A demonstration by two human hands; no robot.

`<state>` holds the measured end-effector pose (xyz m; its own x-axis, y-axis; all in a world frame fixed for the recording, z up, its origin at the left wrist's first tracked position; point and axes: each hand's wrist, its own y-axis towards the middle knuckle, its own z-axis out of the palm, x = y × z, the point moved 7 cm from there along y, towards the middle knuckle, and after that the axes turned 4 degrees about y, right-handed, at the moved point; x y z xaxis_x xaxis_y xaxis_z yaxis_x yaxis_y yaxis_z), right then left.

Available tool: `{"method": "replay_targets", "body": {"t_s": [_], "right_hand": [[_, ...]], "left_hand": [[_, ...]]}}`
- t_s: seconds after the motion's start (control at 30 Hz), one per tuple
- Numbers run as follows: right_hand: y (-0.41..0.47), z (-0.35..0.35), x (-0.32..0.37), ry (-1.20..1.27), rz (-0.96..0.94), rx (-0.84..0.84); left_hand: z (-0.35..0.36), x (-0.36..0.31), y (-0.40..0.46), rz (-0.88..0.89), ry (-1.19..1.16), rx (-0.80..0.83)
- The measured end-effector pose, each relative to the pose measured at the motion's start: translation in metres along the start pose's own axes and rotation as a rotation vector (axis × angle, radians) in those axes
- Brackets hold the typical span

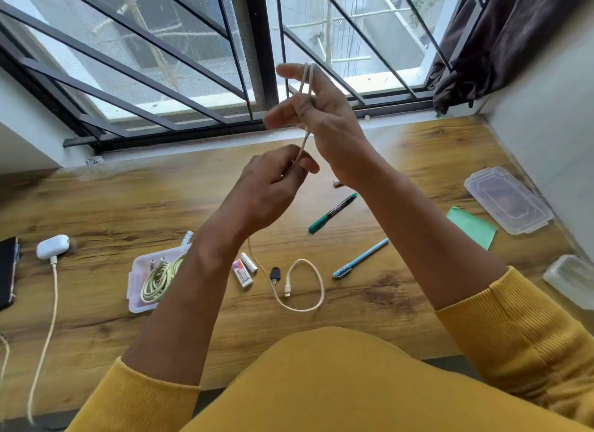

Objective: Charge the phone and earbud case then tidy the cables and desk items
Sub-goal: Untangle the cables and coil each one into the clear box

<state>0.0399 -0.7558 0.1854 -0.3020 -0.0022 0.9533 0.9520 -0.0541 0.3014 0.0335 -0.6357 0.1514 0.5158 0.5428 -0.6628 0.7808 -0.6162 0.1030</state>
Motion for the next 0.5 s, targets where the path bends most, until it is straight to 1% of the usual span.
{"method": "replay_targets", "body": {"t_s": [0.1,0.23,0.3,0.43,0.5], "right_hand": [[-0.006,-0.002,0.000,-0.150,0.015,0.040],[-0.012,-0.002,-0.001,-0.214,0.044,0.114],[-0.014,-0.004,-0.002,-0.190,0.090,0.156],[-0.017,-0.013,-0.007,-0.020,0.228,0.224],[-0.019,-0.016,-0.009,0.017,0.261,0.273]], "left_hand": [[-0.010,-0.002,-0.002,0.021,0.045,-0.031],[-0.023,-0.004,-0.003,0.064,0.075,-0.048],[-0.028,-0.006,-0.002,0.090,0.094,-0.047],[-0.037,-0.017,-0.004,0.142,0.113,-0.056],[-0.039,-0.022,-0.005,0.170,0.128,-0.051]]}}
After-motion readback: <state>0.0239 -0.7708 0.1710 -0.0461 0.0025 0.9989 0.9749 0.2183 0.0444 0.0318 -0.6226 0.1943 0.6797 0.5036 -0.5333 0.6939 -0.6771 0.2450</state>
